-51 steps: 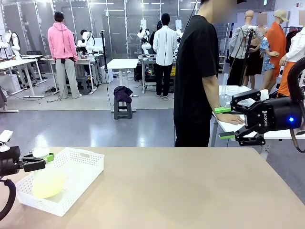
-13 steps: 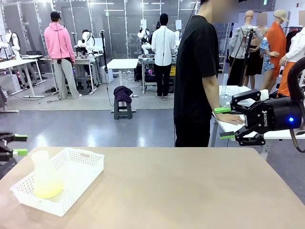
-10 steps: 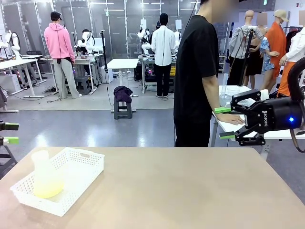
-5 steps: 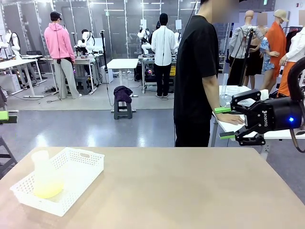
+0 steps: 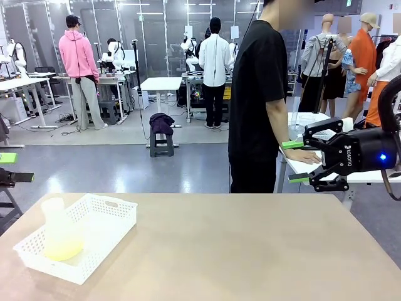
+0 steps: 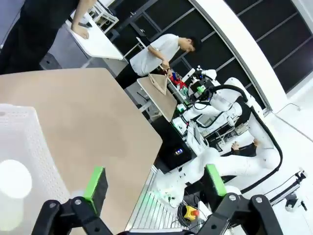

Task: Prepare the solutions needed for the experiment.
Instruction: When the human places the Big flask in the center of the table, pick up the Big flask and place it in the left Organizing basket.

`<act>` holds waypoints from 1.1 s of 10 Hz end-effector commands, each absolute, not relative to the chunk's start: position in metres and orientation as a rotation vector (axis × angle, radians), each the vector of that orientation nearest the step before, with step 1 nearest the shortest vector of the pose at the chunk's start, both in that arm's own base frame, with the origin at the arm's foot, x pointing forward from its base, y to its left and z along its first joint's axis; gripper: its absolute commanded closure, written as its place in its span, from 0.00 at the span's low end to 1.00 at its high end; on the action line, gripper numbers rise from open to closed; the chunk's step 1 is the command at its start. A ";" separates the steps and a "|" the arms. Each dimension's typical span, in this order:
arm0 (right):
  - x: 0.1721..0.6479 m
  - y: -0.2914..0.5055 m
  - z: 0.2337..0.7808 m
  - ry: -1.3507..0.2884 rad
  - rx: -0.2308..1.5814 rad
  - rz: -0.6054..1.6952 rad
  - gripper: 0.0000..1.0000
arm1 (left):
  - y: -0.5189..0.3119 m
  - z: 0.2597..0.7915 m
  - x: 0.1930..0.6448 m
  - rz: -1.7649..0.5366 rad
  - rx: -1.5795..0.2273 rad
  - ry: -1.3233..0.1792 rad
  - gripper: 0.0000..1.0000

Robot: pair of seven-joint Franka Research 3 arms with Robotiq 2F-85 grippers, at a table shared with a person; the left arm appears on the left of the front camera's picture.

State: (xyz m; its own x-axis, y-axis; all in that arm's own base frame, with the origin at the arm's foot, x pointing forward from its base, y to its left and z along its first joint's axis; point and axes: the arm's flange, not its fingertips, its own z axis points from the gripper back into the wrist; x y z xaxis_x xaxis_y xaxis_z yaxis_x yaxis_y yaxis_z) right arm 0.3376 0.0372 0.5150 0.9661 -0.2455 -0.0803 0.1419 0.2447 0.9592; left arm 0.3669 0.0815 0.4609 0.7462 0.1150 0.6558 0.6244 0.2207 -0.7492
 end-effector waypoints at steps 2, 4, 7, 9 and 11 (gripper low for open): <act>0.338 0.038 0.516 -0.098 1.314 -0.260 0.26 | 0.081 0.461 0.367 -0.393 -1.324 -0.683 0.00; 0.338 0.038 0.516 -0.098 1.314 -0.260 0.26 | 0.061 0.449 0.348 -0.287 -1.457 -0.491 0.00; 0.338 0.038 0.516 -0.098 1.314 -0.260 0.26 | 0.051 0.449 0.337 -0.198 -1.588 -0.329 0.00; 0.338 0.038 0.516 -0.098 1.314 -0.260 0.26 | 0.047 0.446 0.343 -0.166 -1.573 -0.235 0.00; 0.338 0.038 0.516 -0.098 1.314 -0.260 0.26 | 0.042 0.448 0.346 -0.209 -1.612 -0.181 0.00</act>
